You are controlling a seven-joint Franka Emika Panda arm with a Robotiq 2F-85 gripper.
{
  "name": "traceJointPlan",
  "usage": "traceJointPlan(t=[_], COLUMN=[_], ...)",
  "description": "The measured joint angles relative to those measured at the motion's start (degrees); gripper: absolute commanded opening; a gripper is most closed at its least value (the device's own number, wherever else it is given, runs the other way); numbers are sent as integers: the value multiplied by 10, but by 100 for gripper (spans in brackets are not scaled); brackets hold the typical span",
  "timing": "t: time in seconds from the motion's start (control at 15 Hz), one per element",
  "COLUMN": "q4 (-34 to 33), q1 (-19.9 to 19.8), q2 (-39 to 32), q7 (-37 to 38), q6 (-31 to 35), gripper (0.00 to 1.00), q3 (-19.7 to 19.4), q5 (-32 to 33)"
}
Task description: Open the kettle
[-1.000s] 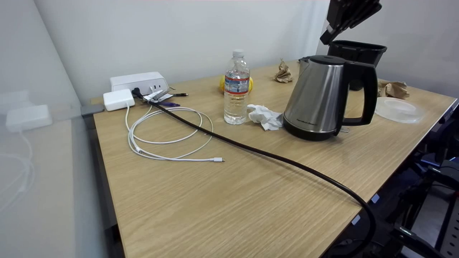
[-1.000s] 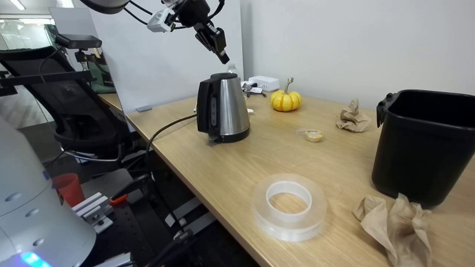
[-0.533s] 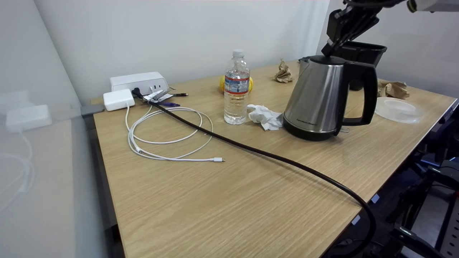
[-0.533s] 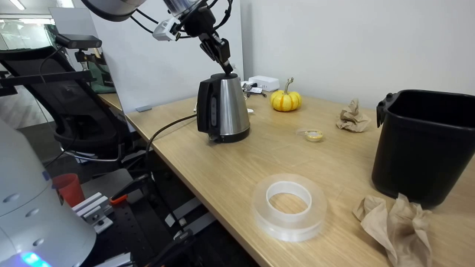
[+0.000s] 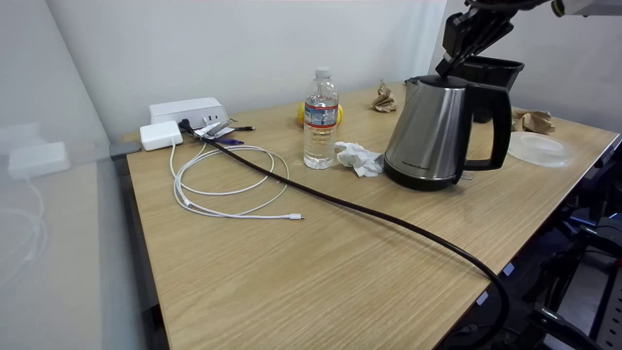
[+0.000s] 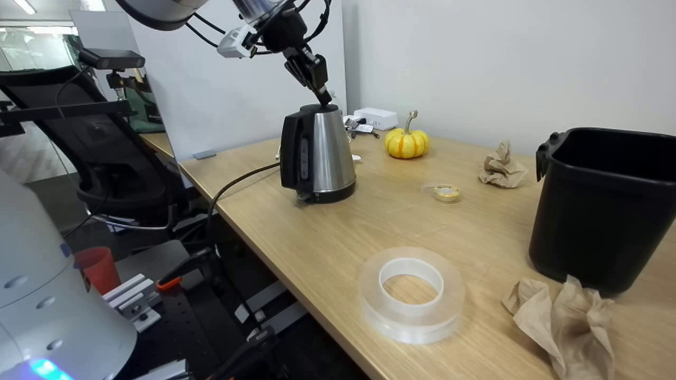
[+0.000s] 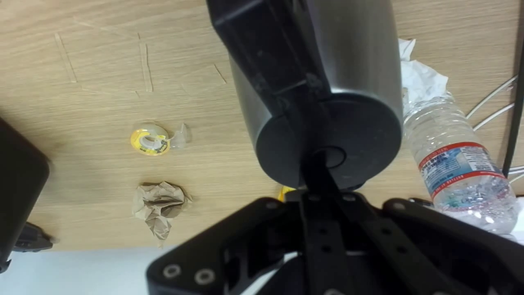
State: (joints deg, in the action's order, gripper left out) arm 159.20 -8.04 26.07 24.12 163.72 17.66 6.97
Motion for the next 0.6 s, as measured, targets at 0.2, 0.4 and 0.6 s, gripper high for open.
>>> traceJointPlan(t=[0.2,0.4,0.6], q4=[0,0,0], q1=[0,0,1], q2=[0,0,0], q7=[-2,-4,-5], q6=[0,-1,-1], gripper=[0,0,0], q3=[0,0,0], q5=[0,0,0])
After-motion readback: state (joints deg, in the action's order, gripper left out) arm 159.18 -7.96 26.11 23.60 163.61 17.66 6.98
